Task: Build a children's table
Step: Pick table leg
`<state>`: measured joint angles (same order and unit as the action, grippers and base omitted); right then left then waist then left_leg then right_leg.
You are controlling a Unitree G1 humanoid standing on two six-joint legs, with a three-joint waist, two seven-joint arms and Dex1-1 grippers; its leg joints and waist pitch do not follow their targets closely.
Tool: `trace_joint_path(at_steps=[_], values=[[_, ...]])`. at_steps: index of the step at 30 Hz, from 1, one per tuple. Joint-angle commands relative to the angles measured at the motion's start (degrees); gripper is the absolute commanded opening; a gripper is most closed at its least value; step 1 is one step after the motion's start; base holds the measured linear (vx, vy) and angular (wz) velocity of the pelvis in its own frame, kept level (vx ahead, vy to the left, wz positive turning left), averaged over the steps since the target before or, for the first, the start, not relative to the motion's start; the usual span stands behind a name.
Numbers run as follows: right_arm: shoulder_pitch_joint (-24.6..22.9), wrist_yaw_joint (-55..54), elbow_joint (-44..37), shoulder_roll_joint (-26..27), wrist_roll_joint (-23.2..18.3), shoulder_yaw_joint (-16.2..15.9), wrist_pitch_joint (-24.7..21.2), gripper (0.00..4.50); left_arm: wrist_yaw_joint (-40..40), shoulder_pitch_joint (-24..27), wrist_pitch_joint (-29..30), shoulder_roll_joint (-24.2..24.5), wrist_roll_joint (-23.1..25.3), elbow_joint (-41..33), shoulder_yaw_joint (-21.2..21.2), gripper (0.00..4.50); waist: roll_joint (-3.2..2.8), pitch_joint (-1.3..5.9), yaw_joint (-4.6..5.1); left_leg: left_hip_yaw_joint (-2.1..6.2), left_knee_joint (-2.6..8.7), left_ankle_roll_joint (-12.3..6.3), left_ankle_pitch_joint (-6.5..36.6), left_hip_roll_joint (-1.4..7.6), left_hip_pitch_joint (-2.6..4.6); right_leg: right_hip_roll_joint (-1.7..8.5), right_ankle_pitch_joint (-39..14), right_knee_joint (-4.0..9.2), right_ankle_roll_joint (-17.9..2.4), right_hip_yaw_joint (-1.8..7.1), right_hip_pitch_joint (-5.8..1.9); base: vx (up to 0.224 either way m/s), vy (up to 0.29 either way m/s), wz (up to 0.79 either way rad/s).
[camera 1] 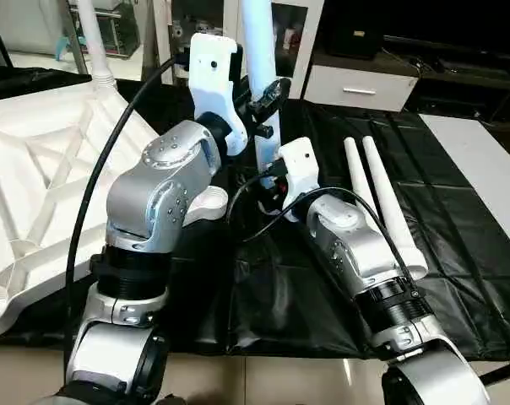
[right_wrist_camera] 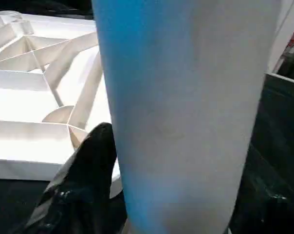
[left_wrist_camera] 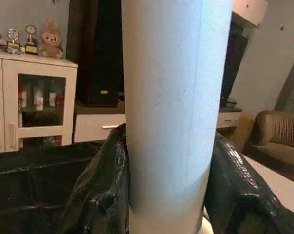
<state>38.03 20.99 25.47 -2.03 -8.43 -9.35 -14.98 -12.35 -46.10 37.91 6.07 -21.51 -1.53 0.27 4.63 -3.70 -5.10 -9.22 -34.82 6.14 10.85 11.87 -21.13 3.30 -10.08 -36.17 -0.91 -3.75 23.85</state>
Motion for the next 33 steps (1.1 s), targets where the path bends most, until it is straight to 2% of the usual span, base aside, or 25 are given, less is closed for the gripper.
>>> trace_joint_path(at_steps=[1,8,12,13,14,18,19,21,23,24,26,27,28,31,33], values=[[0.4,1.2,-1.0,-0.6,-0.5,0.9,0.3,2.57,-0.8,-0.4,0.3,-0.1,0.6,-0.5,0.0,1.75,-0.64,4.43,0.14,-0.30,3.89,1.39,5.2,0.93,0.46,3.84,-3.6,3.27,-8.9,2.81,-3.78,0.000,0.000,0.00],[0.0,4.0,-2.3,-1.5,-1.0,0.9,-0.2,1.99,-0.8,-0.3,0.3,0.5,0.5,-0.3,-0.1,1.75,-0.71,4.38,0.15,-0.28,3.92,1.28,6.0,0.95,0.43,3.92,-4.7,3.41,-9.0,2.81,-3.79,0.000,0.000,0.00],[-0.1,5.2,-2.7,-1.9,-1.3,0.9,-0.3,1.94,-0.6,-0.4,0.4,0.8,0.8,-0.2,0.0,1.75,-0.73,4.42,0.10,-0.29,3.89,1.24,5.8,0.97,0.51,3.91,-4.6,3.42,-9.2,2.81,-3.73,0.000,0.000,0.00],[-0.3,6.2,-3.2,-1.9,-2.3,1.2,-0.9,1.93,-0.5,-0.3,0.6,1.5,1.5,-0.2,-0.4,2.10,-0.75,4.42,0.12,-0.28,3.90,1.23,5.9,0.97,0.49,3.91,-4.6,3.40,-9.2,2.81,-3.76,0.000,0.000,0.00],[-0.5,7.4,-3.9,-2.1,-3.1,1.4,-1.3,1.93,-1.9,0.0,1.1,1.6,0.1,-0.6,-0.1,2.31,-0.78,4.39,0.12,-0.25,3.93,1.06,6.1,0.98,0.52,3.87,-4.6,3.42,-9.2,2.80,-3.75,0.000,0.000,0.00],[-2.3,15.4,-8.2,-4.9,-6.0,0.3,-2.7,1.92,-8.3,1.0,6.0,2.8,-7.8,-1.9,2.9,2.55,-0.76,4.45,-0.18,-0.26,3.85,0.53,4.9,0.99,0.46,3.89,-2.6,3.13,-10.2,2.79,-3.95,0.000,0.000,0.00],[-2.8,17.7,-9.6,-5.6,-7.7,0.5,-4.0,1.91,-11.0,1.5,7.0,3.8,-9.6,-2.1,3.1,2.63,-0.58,4.42,-0.08,-0.34,3.82,0.34,4.8,0.91,0.44,3.76,-2.4,3.17,-10.3,2.78,-3.91,0.000,0.000,0.00],[-4.4,23.6,-13.6,-7.7,-12.5,1.3,-7.6,1.91,-19.3,3.1,8.3,6.7,-14.4,-3.3,3.2,2.88,-0.69,4.32,-0.25,-0.35,3.87,-0.39,5.1,0.91,0.46,3.84,-3.2,3.23,-10.8,2.80,-3.93,0.000,0.000,0.00],[-5.7,28.8,-17.1,-9.9,-17.2,1.8,-12.0,1.91,-26.7,4.6,7.6,9.3,-17.0,-4.2,2.7,3.00,-0.71,4.29,-0.35,-0.31,3.99,-0.96,6.0,0.97,0.62,3.86,-4.7,3.35,-11.0,2.79,-3.99,0.000,0.000,0.00],[-6.0,29.9,-17.8,-10.5,-18.4,2.0,-13.2,1.91,-28.3,4.9,7.2,9.9,-17.3,-4.4,2.5,3.04,-0.87,4.21,-0.30,-0.26,4.14,-0.70,6.7,1.14,0.70,3.84,-5.6,3.50,-10.9,2.73,-3.77,0.000,0.000,0.00],[-7.0,33.6,-19.9,-12.2,-21.9,2.5,-16.6,1.91,-32.1,5.3,8.1,11.0,-19.3,-4.1,2.5,3.20,-0.77,4.09,-0.29,-0.27,4.21,-0.44,8.1,1.12,0.68,3.96,-7.9,3.74,-10.8,2.73,-3.79,0.000,0.000,0.00],[-7.8,36.6,-21.2,-13.8,-23.7,2.0,-18.7,1.91,-34.3,5.0,10.6,10.7,-22.6,-3.3,3.9,3.24,-0.88,4.01,-0.50,-0.31,4.18,-0.10,9.2,1.14,0.88,4.05,-10.0,3.92,-10.6,2.71,-3.60,0.000,0.000,0.00],[-8.5,38.6,-22.2,-15.0,-24.5,1.3,-20.1,1.91,-35.1,4.5,12.6,10.6,-24.2,-2.6,4.4,3.25,-0.85,3.78,-0.61,-0.32,4.29,0.41,10.6,1.18,0.81,4.17,-12.6,4.27,-10.4,2.72,-3.45,0.000,0.000,0.00],[-9.7,42.8,-24.4,-17.9,-24.8,-1.3,-22.3,1.90,-37.4,3.3,15.0,10.3,-27.1,-1.2,4.7,3.25,-0.73,3.79,-0.99,-0.25,4.28,0.63,11.0,1.11,0.77,4.20,-15.4,4.63,-9.2,2.70,-3.56,0.000,0.000,0.00],[-10.2,44.3,-25.3,-19.6,-24.3,-3.3,-23.5,1.90,-40.1,2.2,17.0,10.6,-29.4,-1.3,2.9,3.25,-1.04,3.83,-1.25,-0.11,4.31,1.01,10.9,1.16,0.72,4.29,-16.5,4.70,-8.5,2.70,-3.46,0.000,0.000,0.00]])
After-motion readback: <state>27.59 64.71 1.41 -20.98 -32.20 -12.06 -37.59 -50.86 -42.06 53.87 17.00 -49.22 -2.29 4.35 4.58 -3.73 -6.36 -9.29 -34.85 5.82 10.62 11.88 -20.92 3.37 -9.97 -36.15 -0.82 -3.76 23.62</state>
